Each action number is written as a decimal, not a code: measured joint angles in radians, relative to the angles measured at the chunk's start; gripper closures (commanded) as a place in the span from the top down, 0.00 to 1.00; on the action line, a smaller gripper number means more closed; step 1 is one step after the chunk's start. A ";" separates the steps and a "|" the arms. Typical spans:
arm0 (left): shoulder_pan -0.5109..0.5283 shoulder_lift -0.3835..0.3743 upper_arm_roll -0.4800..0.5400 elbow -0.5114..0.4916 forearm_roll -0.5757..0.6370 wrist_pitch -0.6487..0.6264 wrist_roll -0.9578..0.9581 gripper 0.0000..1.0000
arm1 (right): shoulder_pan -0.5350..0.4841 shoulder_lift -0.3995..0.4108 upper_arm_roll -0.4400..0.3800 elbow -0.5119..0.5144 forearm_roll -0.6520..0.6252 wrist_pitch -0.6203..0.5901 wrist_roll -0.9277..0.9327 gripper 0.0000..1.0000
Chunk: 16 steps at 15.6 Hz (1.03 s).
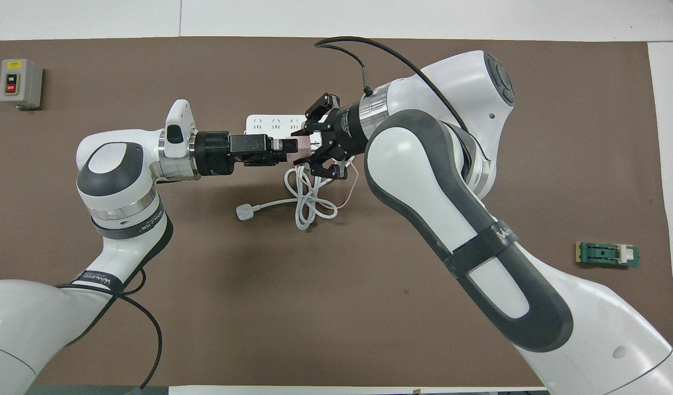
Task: Plug charger into power strip
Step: 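Hand the pink charger from the right gripper to the left gripper, then carry the charger with the left gripper while the right gripper withdraws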
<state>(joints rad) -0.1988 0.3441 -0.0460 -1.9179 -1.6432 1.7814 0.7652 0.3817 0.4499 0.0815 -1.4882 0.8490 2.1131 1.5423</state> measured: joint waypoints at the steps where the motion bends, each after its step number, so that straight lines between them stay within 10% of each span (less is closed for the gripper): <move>1: 0.000 0.000 0.000 0.000 0.000 0.000 0.001 0.51 | 0.000 0.000 0.000 0.000 0.000 0.000 0.000 0.00; 5: 0.000 0.000 0.000 0.000 0.000 0.000 0.001 0.09 | 0.000 0.001 0.000 0.000 0.000 0.000 0.002 0.00; 8: 0.003 0.000 0.001 0.000 0.001 -0.005 -0.007 0.02 | 0.001 0.001 0.000 0.003 0.001 0.001 0.002 0.07; 9: 0.003 0.001 0.001 0.001 0.001 -0.005 -0.007 0.02 | 0.001 0.001 0.000 0.004 0.001 0.002 0.004 0.99; 16: 0.017 0.000 0.010 0.040 0.074 -0.030 0.003 0.02 | -0.003 0.001 -0.013 0.009 -0.006 0.003 0.070 1.00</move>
<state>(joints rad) -0.1820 0.3438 -0.0365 -1.8784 -1.5689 1.7514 0.7685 0.3791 0.4509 0.0686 -1.4791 0.8433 2.1159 1.6123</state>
